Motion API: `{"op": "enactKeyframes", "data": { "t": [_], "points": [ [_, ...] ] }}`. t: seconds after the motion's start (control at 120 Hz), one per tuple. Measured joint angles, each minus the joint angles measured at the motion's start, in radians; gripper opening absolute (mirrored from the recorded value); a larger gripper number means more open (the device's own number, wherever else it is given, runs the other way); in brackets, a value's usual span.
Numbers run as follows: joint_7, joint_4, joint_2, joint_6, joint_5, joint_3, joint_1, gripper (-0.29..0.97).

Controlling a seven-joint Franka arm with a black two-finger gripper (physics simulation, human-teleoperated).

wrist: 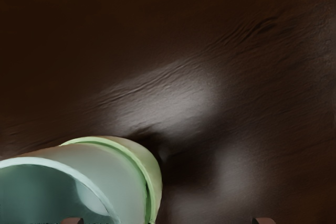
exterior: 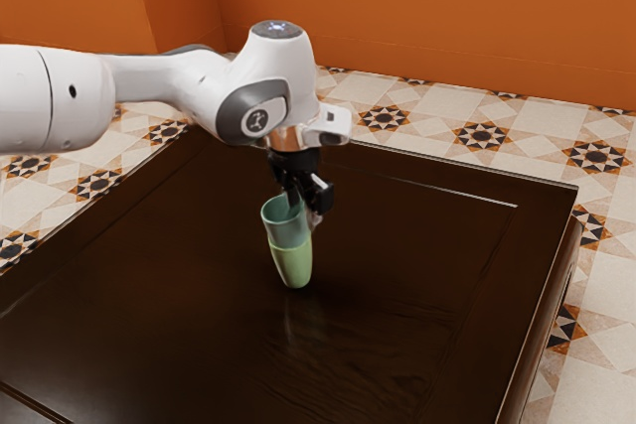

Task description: Place the left cup onto the right cup

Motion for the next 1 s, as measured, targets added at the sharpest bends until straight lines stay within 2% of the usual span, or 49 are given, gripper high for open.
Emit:
{"op": "enactKeyframes", "data": {
  "t": [0.2, 0.467, 0.733, 0.842, 1.0],
  "points": [
    [-0.008, 0.0, -0.065, -0.032, 0.0, -0.012, -0.01, 0.41],
    [-0.015, 0.0, -0.164, -0.119, -0.002, 0.004, -0.04, 0.58],
    [-0.018, 0.053, -0.211, -0.275, -0.025, 0.107, -0.138, 0.65],
    [-0.02, 0.056, -0.228, -0.323, -0.049, 0.184, -0.2, 0.66],
    [-0.022, 0.074, -0.234, -0.379, -0.064, 0.215, -0.194, 0.67]
  ]
}}
